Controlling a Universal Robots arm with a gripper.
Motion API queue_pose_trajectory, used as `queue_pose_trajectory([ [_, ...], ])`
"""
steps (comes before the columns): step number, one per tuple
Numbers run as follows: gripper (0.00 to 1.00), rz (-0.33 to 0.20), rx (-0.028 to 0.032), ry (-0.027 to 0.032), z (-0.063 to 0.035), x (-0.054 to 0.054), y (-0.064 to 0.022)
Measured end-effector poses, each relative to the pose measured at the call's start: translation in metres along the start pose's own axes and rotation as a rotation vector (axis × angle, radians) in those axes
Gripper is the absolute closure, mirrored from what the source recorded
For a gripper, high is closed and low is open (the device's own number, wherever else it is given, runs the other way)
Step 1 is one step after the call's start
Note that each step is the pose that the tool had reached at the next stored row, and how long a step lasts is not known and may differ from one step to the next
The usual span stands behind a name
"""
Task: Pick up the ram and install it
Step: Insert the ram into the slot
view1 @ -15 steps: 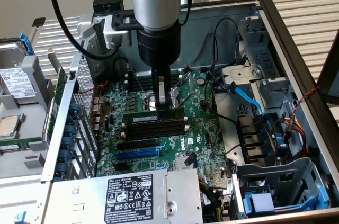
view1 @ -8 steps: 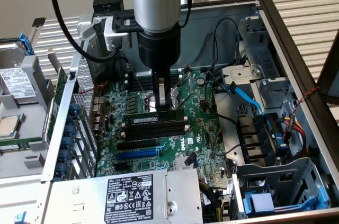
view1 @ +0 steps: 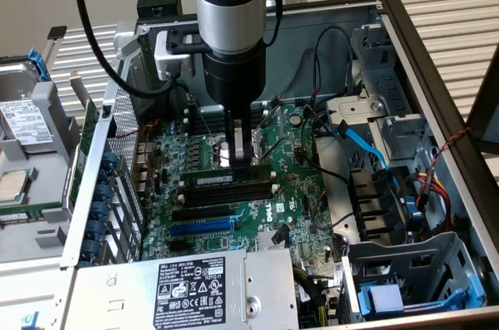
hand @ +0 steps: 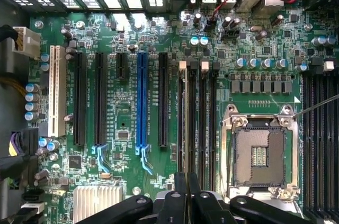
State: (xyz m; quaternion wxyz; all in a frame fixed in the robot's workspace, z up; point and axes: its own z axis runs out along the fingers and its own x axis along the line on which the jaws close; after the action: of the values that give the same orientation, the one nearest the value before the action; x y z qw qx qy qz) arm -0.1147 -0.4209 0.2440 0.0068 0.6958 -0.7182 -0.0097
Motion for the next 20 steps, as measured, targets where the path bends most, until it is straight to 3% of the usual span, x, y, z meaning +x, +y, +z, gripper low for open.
queue_pose_trajectory([
  [10, 0.87, 0.000, -0.0001, 0.0001, 0.0009, 0.0015, -0.0001],
  [20, 0.87, 0.005, 0.0053, -0.0004, 0.0016, 0.0015, 0.0013],
])
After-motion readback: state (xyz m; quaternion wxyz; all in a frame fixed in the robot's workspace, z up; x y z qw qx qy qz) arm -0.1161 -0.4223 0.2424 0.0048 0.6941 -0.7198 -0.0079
